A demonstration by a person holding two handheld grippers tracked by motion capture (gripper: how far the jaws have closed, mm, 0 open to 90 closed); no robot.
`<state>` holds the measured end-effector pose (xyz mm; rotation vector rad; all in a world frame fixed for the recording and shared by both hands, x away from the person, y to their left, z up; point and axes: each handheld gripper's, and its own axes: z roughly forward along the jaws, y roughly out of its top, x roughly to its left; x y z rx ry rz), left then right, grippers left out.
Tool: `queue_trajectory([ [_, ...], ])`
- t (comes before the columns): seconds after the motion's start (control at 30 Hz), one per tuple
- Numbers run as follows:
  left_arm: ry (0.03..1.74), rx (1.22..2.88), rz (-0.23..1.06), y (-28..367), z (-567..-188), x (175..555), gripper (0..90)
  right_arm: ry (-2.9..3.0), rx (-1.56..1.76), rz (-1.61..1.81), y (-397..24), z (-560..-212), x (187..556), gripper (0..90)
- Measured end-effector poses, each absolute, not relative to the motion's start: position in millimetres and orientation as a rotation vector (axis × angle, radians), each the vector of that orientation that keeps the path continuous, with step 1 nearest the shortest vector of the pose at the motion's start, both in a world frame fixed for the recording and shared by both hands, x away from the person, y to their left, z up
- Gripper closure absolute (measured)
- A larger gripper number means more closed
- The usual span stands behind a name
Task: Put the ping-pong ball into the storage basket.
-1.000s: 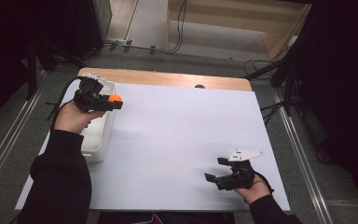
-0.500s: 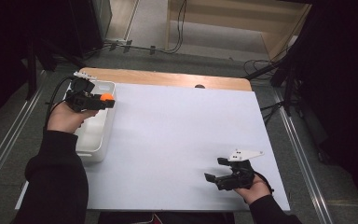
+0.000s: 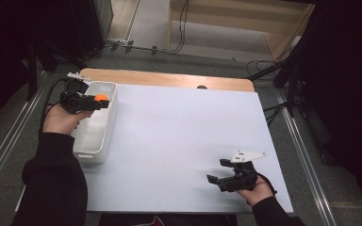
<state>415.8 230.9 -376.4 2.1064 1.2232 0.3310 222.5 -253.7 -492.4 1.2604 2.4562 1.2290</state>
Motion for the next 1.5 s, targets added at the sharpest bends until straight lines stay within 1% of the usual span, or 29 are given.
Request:
queue_trajectory([
  [0.5, 1.304, 2.078, 0.327, 241, -391, 420, 50.6, 2.453, 1.268, 1.23, -254, -492, 223, 13.1],
  [0.9, 1.316, 2.107, 0.312, 237, -402, 423, 50.5, 2.456, 1.26, 1.227, -253, -492, 221, 13.1],
  [1.3, 1.318, 2.115, 0.3, 235, -403, 423, 50.0, 2.456, 1.259, 1.228, -253, -492, 221, 13.1],
  [1.33, 1.326, 2.113, 0.296, 236, -402, 423, 49.1, 2.457, 1.259, 1.228, -253, -492, 221, 13.2],
  [1.47, 1.333, 2.107, 0.279, 238, -398, 424, 37.4, 2.457, 1.255, 1.23, -253, -492, 222, 13.2],
  [1.5, 1.332, 2.099, 0.274, 238, -396, 423, 36.6, 2.457, 1.254, 1.23, -253, -492, 221, 13.2],
])
